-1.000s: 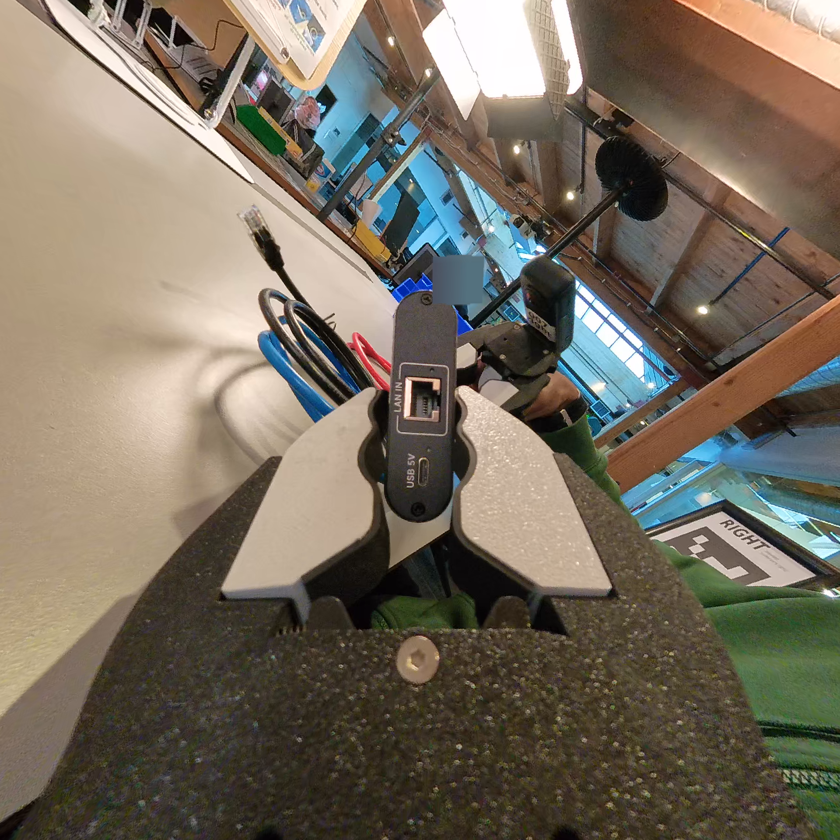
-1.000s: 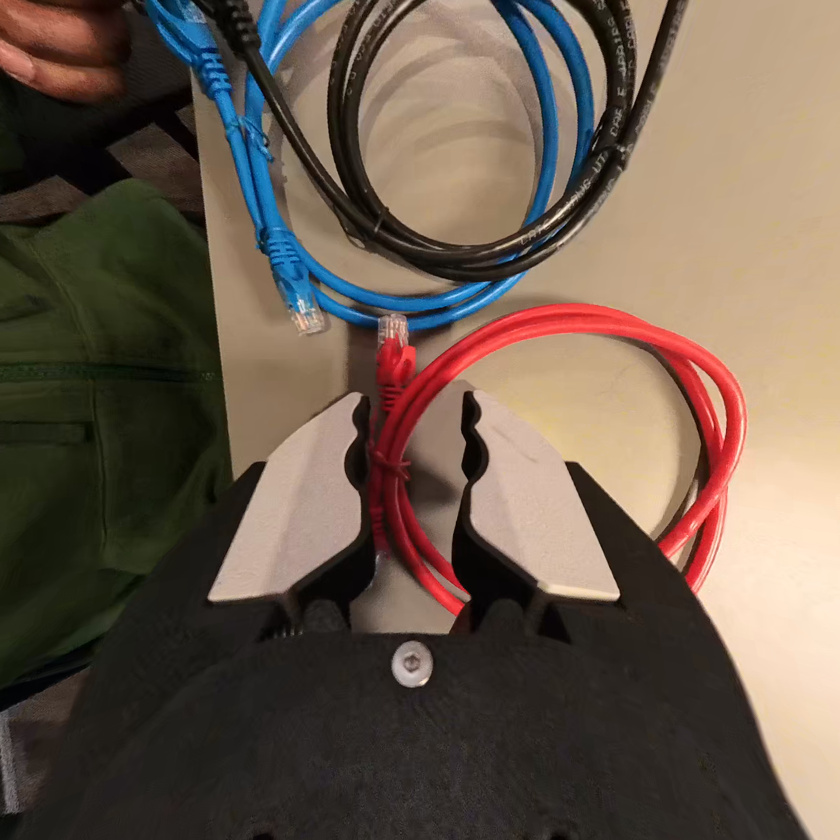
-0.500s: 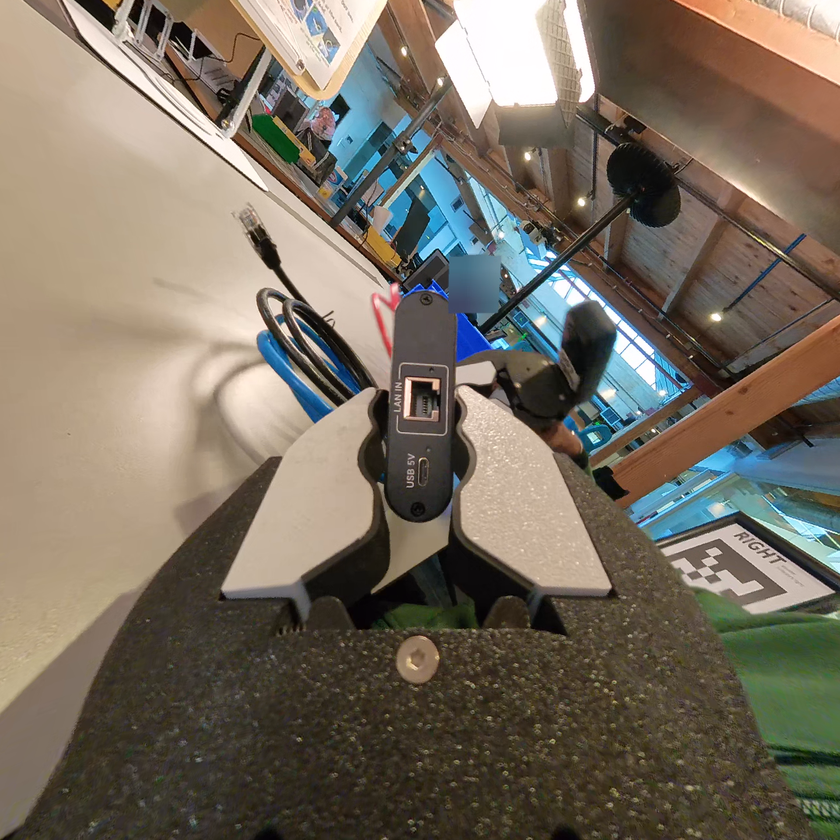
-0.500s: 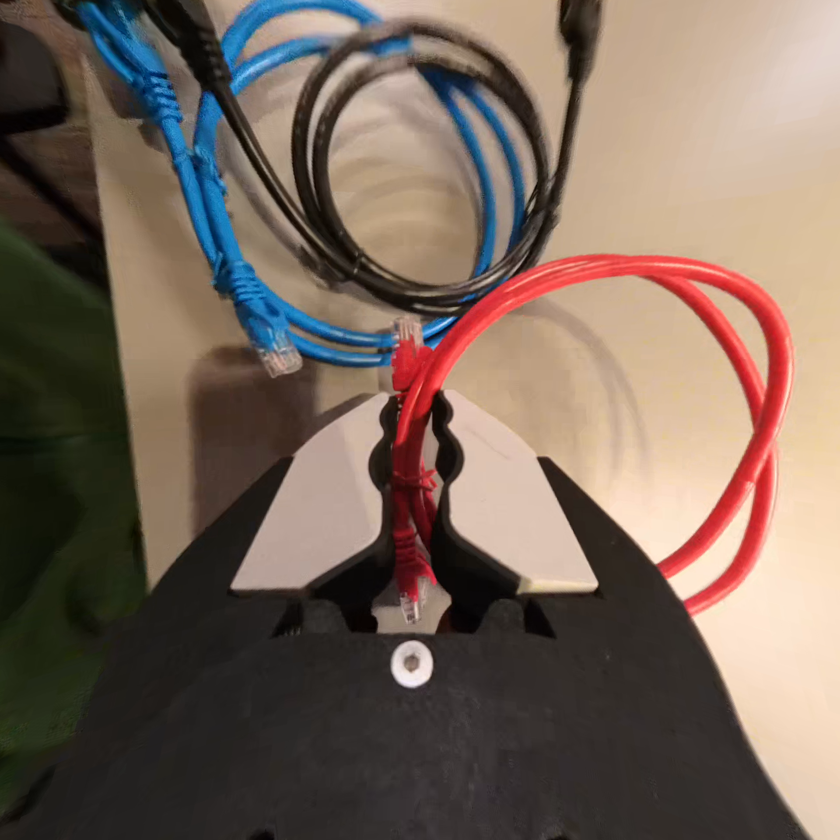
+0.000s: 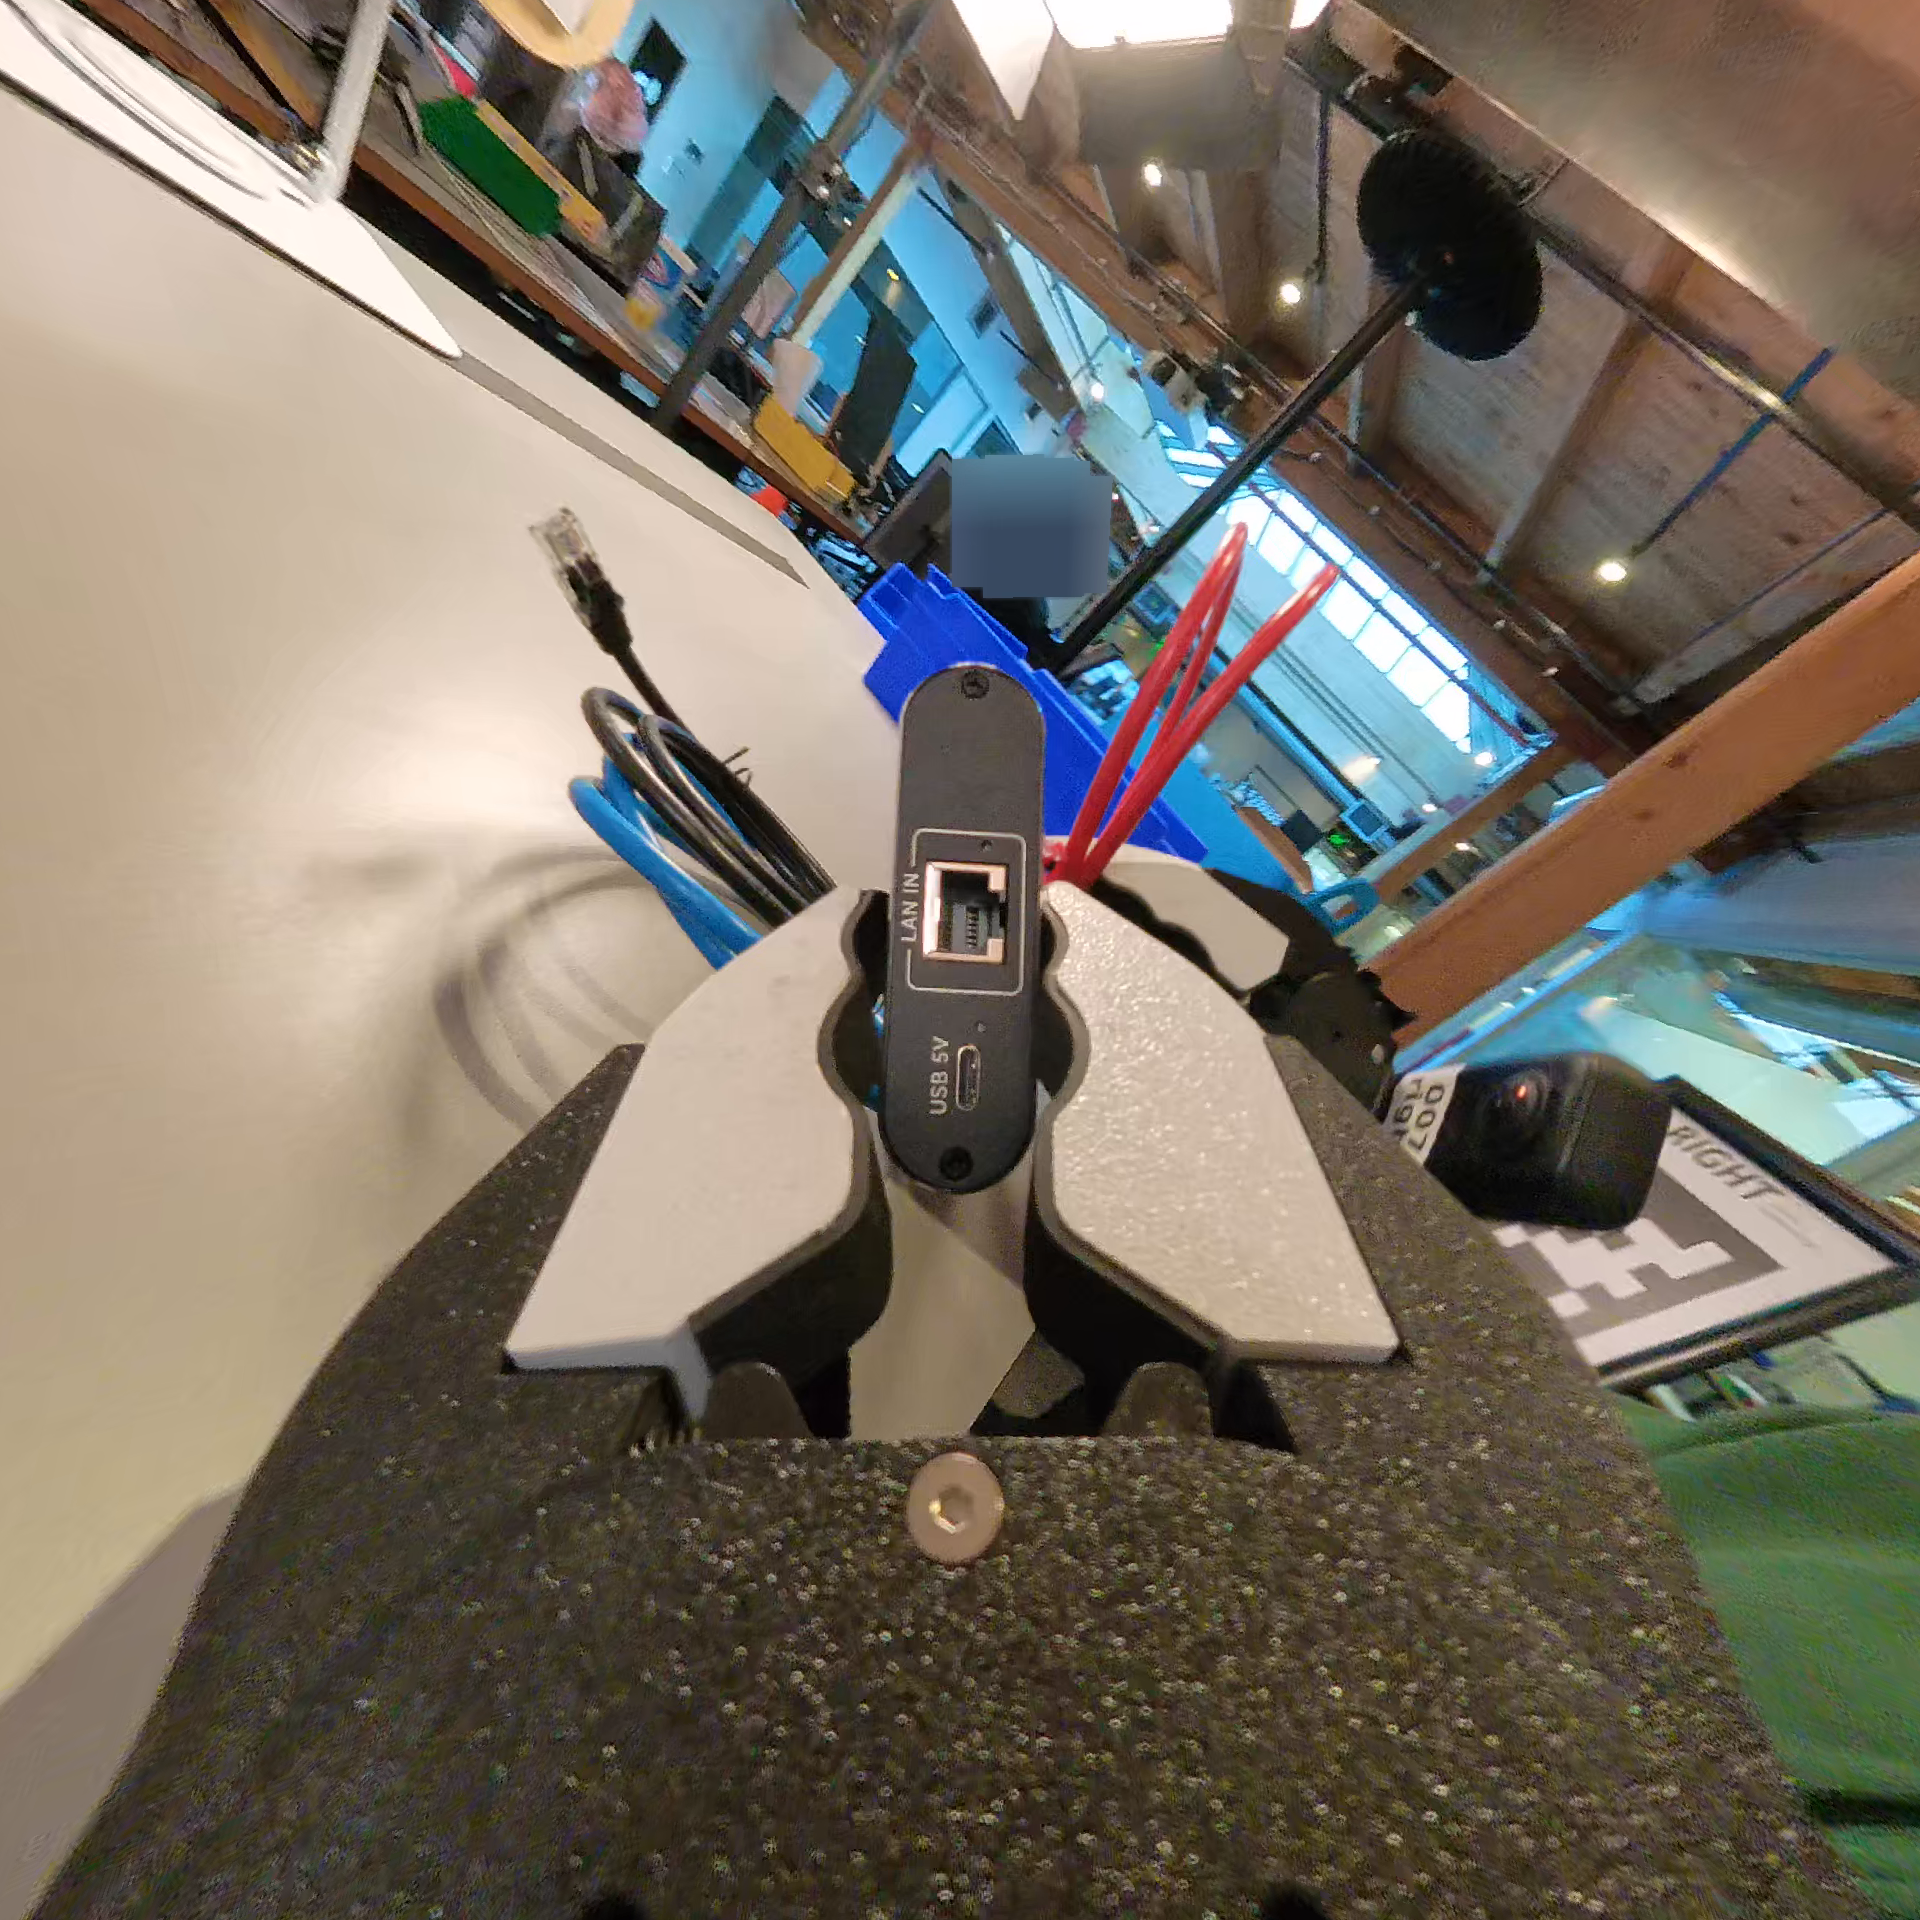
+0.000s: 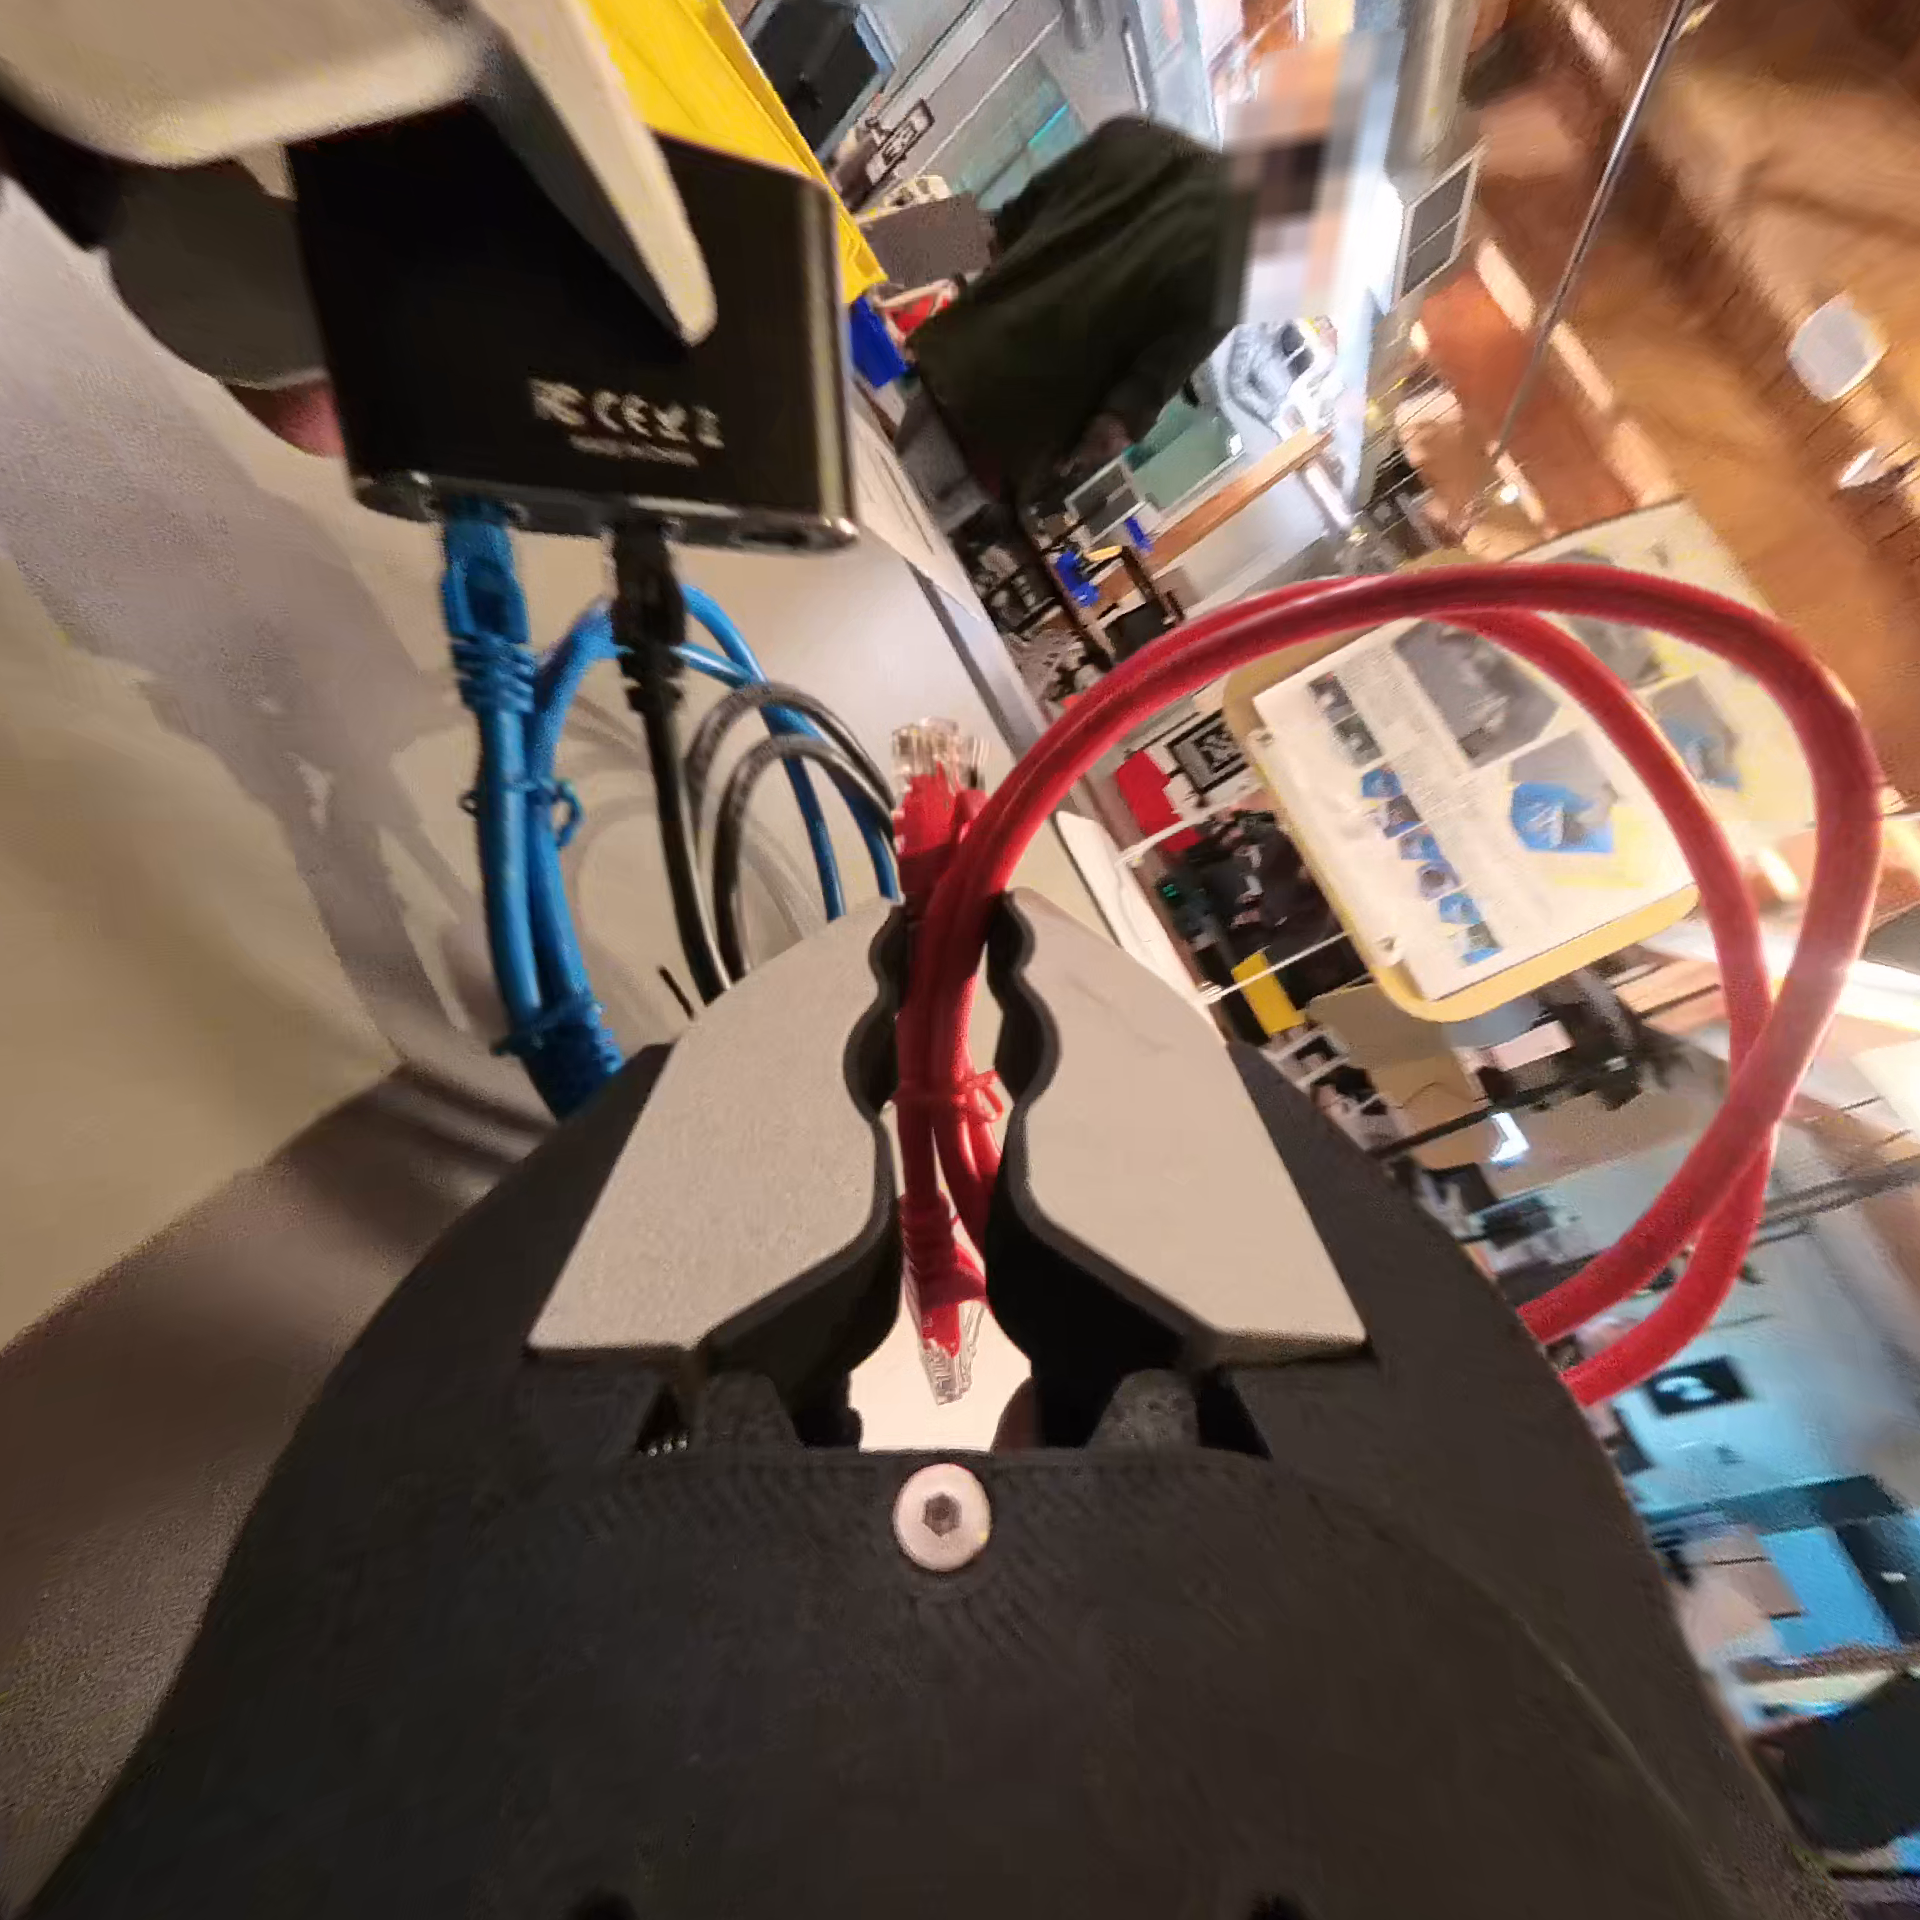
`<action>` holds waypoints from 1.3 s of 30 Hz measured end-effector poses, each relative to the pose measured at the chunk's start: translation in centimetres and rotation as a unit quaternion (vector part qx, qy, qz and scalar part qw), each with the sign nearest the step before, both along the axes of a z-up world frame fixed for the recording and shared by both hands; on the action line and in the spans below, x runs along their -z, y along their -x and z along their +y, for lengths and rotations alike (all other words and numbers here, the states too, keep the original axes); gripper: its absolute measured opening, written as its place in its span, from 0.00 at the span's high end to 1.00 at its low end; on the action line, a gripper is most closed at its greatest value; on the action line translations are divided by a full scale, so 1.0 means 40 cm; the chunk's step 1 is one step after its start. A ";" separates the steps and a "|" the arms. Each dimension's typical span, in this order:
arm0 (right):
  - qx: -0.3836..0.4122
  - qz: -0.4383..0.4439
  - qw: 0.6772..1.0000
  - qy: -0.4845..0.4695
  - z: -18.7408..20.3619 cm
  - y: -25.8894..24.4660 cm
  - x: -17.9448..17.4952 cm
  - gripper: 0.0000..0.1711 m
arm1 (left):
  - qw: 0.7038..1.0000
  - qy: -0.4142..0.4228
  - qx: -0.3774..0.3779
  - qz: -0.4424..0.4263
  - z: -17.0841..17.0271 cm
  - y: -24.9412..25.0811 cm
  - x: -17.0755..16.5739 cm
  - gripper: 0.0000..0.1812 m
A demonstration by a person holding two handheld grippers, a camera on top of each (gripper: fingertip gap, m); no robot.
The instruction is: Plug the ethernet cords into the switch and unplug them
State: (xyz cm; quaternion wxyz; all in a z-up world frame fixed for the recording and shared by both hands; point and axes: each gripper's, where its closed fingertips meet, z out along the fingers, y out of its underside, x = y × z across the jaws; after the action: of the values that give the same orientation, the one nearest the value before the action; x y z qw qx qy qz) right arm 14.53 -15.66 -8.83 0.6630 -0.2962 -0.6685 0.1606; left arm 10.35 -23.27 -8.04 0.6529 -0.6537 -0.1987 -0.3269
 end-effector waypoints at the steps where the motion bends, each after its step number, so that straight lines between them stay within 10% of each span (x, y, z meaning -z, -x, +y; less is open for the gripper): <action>1: 0.002 0.000 1.000 -0.015 -0.006 0.001 0.002 0.91 | 1.000 -0.003 0.011 -0.011 0.009 -0.003 -0.001 0.85; 39: -0.041 0.003 0.996 -0.079 -0.082 -0.006 -0.003 0.92 | 0.990 -0.031 0.090 -0.105 0.012 -0.064 0.001 0.85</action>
State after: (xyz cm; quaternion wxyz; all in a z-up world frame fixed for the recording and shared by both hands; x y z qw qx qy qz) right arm 14.76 -18.93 -8.73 0.6789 -0.2154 -0.6888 0.1351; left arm 12.91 -22.80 -8.09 0.6164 -0.6102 -0.1967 -0.4572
